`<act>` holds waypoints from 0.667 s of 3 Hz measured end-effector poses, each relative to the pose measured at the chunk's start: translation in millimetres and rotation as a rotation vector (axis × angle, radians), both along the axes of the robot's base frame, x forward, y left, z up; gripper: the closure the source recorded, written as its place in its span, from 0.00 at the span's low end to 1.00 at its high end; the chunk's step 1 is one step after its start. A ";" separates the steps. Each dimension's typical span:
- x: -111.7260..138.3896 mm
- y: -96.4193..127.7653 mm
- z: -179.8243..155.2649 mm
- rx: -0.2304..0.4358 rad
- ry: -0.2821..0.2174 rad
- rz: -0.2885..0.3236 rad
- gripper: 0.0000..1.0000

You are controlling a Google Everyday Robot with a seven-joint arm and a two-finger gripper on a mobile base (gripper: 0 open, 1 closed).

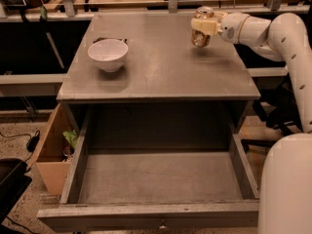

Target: Pick orange can

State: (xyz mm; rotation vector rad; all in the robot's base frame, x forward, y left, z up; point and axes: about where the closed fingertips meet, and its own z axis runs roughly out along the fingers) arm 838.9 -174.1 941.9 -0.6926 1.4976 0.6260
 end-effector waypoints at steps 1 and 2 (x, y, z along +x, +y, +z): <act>-19.1 4.4 48.9 -0.015 -0.023 0.043 1.00; -46.8 12.1 101.9 -0.051 -0.056 0.088 1.00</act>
Offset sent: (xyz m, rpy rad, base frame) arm -0.0759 0.0077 0.1794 -0.1008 -0.1035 0.1342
